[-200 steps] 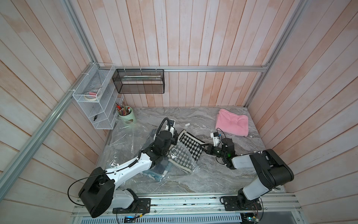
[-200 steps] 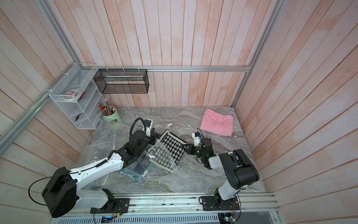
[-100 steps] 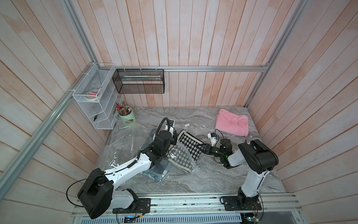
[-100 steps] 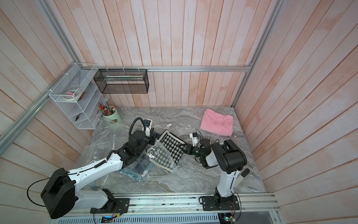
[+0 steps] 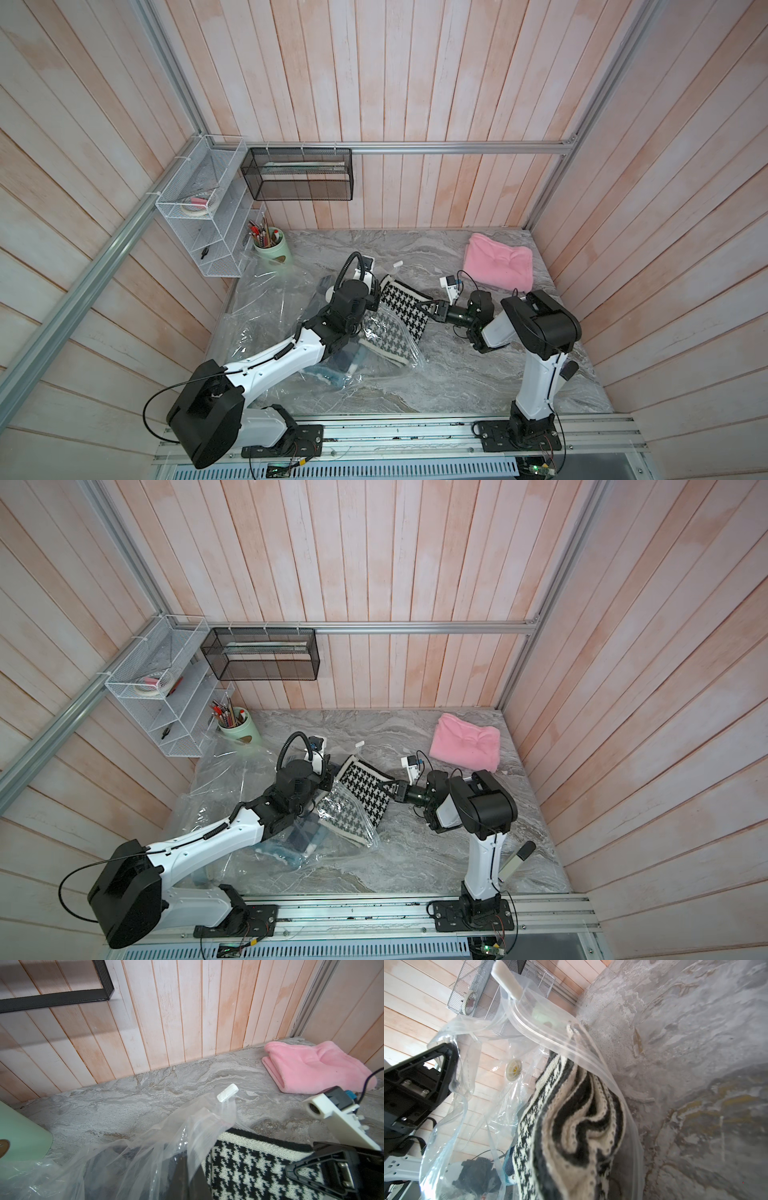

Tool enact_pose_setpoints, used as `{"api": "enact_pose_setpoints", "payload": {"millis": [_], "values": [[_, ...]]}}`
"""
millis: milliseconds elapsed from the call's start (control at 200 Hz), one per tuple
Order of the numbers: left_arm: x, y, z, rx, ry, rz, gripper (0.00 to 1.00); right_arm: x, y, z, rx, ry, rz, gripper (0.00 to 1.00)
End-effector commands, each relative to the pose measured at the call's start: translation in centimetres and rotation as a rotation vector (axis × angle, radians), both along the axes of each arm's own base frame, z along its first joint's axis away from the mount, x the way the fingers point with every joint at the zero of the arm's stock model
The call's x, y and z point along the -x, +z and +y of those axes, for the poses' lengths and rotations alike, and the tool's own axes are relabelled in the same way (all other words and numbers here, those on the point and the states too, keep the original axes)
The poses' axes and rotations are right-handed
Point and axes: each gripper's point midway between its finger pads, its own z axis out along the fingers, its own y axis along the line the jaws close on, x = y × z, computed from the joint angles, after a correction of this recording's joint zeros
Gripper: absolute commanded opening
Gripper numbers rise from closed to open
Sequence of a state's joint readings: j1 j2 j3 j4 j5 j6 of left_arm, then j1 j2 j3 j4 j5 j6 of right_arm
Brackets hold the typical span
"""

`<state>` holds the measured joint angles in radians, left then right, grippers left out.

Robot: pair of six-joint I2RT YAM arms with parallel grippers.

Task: Take the blanket out of the vacuum bag
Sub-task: Take out the blanket from the vacuum bag.

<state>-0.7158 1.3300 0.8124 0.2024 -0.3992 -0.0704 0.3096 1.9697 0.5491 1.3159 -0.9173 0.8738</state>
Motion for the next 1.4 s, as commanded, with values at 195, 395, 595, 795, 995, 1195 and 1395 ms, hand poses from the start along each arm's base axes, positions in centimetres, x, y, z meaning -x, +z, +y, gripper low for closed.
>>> {"api": "enact_pose_setpoints", "payload": {"millis": [195, 395, 595, 795, 995, 1195, 1395], "values": [[-0.2, 0.5, 0.3, -0.003, 0.010, -0.022, 0.00, 0.9, 6.1, 0.0, 0.001, 0.027, -0.105, 0.00], [-0.1, 0.6, 0.6, -0.002, 0.015, -0.028, 0.00, -0.3, 9.2, -1.1, 0.150, -0.060, -0.181, 0.00], [-0.1, 0.6, 0.3, 0.015, 0.010, -0.025, 0.00, -1.7, 11.9, -4.0, 0.245, -0.182, -0.230, 0.00], [0.1, 0.5, 0.3, 0.025, 0.002, -0.027, 0.00, -3.8, 13.1, -8.6, 0.294, -0.380, -0.264, 0.00], [0.1, 1.0, 0.3, 0.046, 0.004, -0.028, 0.00, -6.3, 14.4, -11.3, 0.300, -0.449, -0.283, 0.00], [0.8, 0.3, 0.6, 0.066, 0.005, -0.002, 0.00, -9.6, 13.9, -12.6, 0.277, -0.480, -0.275, 0.00], [1.1, 0.9, 1.1, 0.052, 0.015, -0.012, 0.00, -13.9, 13.4, -12.4, 0.246, -0.455, -0.266, 0.00]]}}
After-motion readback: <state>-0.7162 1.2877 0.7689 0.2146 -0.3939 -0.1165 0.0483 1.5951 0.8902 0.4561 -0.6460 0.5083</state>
